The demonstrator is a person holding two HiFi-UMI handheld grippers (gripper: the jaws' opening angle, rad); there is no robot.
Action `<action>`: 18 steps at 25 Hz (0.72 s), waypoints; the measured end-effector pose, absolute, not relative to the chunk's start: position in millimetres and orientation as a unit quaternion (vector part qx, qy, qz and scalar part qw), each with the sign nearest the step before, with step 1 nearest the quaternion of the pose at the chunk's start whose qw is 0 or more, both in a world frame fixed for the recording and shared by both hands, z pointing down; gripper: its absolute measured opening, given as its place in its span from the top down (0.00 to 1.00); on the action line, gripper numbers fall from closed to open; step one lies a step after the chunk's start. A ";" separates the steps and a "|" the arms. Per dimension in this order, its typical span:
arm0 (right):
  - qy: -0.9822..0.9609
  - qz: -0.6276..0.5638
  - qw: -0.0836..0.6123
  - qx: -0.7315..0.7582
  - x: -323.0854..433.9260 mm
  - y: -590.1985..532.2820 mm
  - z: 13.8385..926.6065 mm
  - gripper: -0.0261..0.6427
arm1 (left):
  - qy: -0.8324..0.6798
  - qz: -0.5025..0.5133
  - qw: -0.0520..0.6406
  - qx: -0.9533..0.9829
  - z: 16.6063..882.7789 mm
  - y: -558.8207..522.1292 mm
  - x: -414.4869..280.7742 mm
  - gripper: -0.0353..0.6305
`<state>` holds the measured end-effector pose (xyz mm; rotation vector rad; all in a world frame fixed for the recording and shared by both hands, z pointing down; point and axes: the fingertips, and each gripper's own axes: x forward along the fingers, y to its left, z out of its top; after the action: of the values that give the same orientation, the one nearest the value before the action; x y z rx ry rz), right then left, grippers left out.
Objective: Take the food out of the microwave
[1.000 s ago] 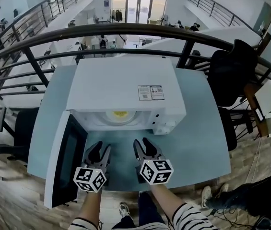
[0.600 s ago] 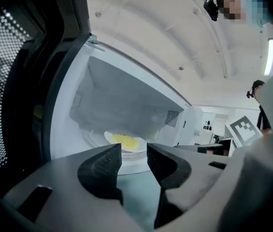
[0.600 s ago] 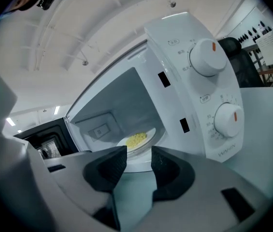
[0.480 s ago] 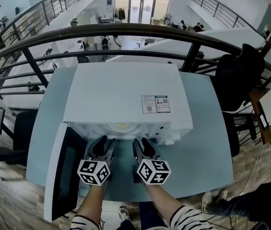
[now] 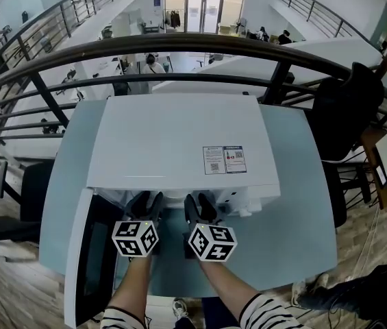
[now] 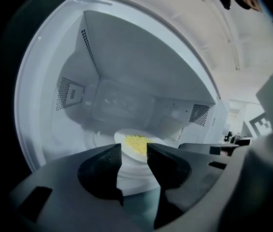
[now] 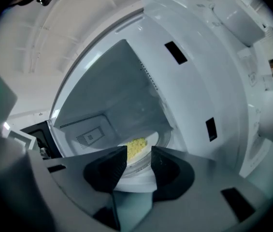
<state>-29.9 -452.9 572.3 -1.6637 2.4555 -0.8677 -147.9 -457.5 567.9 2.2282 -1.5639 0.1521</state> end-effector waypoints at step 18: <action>0.745 -0.300 0.013 -0.596 -34.2 -484.6 585.1 0.74 | -0.561 0.143 0.226 0.784 581.3 -493.0 -150.6 0.72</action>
<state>-34.2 -484.6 585.1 -1.8563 2.3194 -0.9360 -150.6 -493.0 581.3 2.1602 -1.5467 0.3930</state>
